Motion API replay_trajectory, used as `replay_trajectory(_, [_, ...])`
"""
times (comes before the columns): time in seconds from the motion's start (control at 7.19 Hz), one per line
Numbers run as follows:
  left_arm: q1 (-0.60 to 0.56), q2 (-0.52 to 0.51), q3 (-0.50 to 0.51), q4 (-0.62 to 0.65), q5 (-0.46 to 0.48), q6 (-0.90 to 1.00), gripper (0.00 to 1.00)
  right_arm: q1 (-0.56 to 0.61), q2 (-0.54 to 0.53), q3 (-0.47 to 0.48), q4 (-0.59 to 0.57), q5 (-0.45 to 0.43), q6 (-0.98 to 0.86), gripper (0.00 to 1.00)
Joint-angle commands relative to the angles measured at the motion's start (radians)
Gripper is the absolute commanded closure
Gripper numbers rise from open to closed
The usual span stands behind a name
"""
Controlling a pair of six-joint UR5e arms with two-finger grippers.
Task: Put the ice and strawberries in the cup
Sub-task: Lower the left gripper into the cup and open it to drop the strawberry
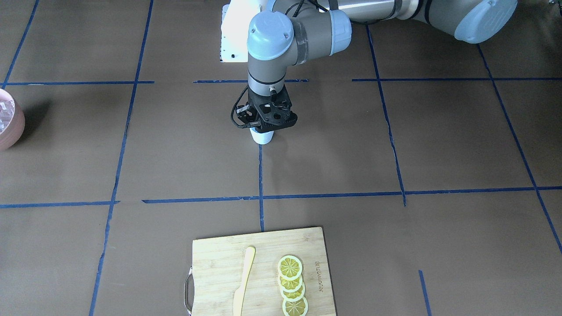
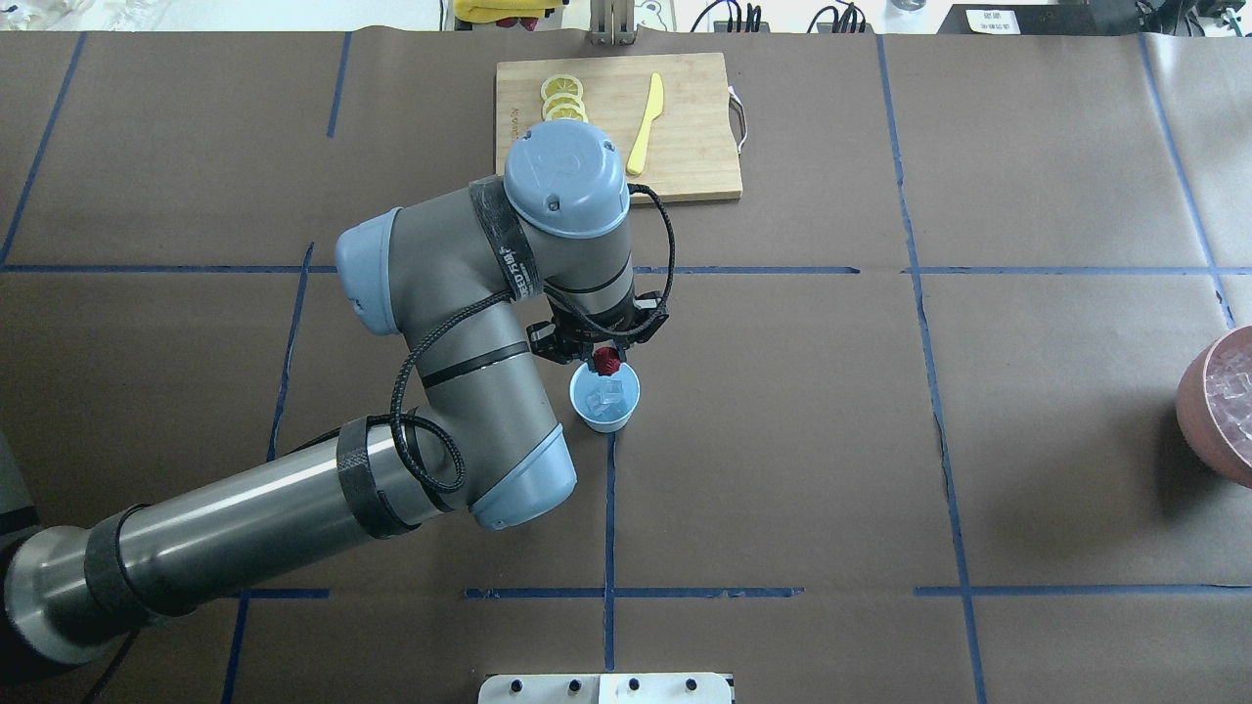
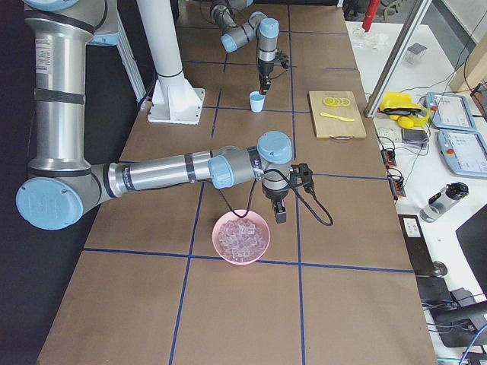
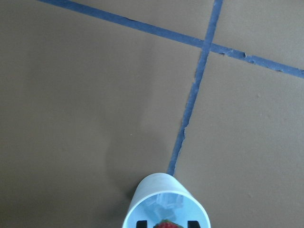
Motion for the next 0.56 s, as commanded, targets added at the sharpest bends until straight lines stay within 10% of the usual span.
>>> replay_trajectory(0.0, [0.009, -0.003, 0.006, -0.002, 0.005, -0.002, 0.98, 0.002, -0.002, -0.001, -0.001, 0.000, 0.000, 0.01])
replay_trajectory(0.42, [0.009, 0.019, -0.023, 0.009, -0.003, -0.003, 0.97, 0.000, -0.002, -0.001, -0.001, 0.000, 0.004, 0.01])
